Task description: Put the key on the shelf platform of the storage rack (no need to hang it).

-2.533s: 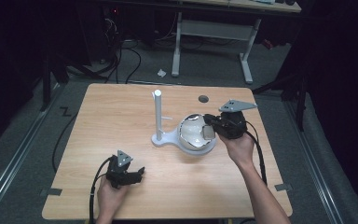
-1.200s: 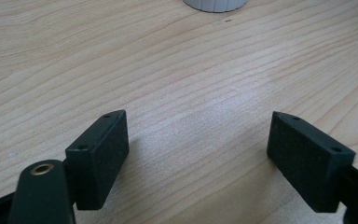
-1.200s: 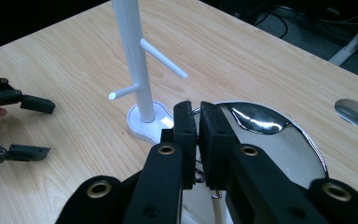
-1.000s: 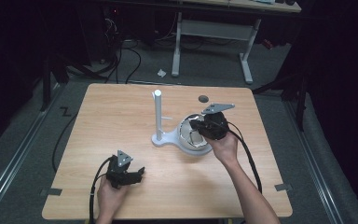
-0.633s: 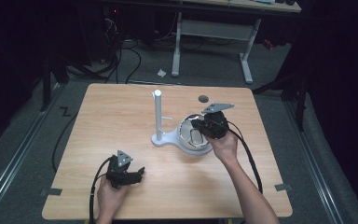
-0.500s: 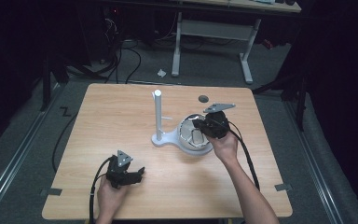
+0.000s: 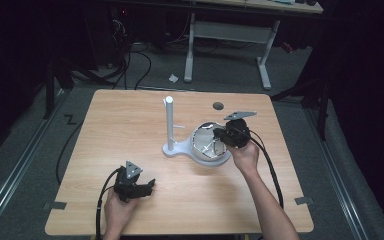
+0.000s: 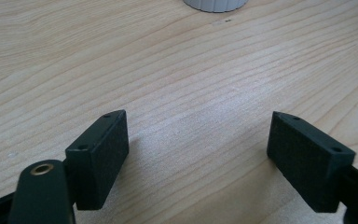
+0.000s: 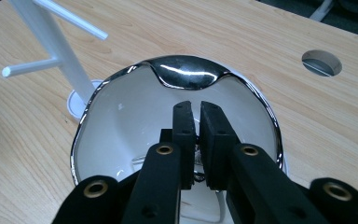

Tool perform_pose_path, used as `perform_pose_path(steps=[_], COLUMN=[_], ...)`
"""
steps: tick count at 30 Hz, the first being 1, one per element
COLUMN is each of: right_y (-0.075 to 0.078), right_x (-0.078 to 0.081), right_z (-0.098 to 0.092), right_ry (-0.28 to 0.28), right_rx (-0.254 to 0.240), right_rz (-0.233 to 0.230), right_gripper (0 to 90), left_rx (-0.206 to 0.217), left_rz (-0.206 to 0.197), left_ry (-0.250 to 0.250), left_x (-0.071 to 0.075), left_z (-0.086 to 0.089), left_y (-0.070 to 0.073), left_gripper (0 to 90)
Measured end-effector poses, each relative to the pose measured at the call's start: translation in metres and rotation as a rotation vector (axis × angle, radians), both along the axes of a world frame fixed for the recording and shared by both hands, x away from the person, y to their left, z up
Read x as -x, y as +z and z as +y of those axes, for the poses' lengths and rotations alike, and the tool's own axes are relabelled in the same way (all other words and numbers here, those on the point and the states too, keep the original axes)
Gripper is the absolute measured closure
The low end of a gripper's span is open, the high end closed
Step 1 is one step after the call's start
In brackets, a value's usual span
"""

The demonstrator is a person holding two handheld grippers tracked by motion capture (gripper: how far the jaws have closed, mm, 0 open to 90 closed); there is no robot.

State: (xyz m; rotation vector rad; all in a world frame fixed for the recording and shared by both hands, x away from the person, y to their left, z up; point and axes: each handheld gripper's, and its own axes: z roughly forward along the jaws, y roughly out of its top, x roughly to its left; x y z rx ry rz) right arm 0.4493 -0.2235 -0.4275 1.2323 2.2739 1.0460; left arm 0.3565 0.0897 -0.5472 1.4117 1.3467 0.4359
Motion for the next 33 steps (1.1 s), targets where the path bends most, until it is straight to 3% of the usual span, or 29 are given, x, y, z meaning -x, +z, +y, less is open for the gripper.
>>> perform_pose_path(steps=[7,22,33], right_y=[-0.011,0.0,0.006], right_x=[-0.002,0.01,0.016], right_z=[-0.009,-0.015,-0.024], right_ry=[-0.03,-0.041,-0.052], right_rx=[-0.014,-0.025,-0.041], right_rz=[0.019,-0.032,-0.04], right_gripper=[78.1,60.3,53.9], left_rx=[0.0,0.0,0.0], left_rz=[0.0,0.0,0.0], left_ry=[0.0,0.0,0.0], left_x=[0.0,0.0,0.0], left_z=[0.0,0.0,0.0], left_y=[0.0,0.0,0.0], left_gripper=[21.1,21.0,21.0])
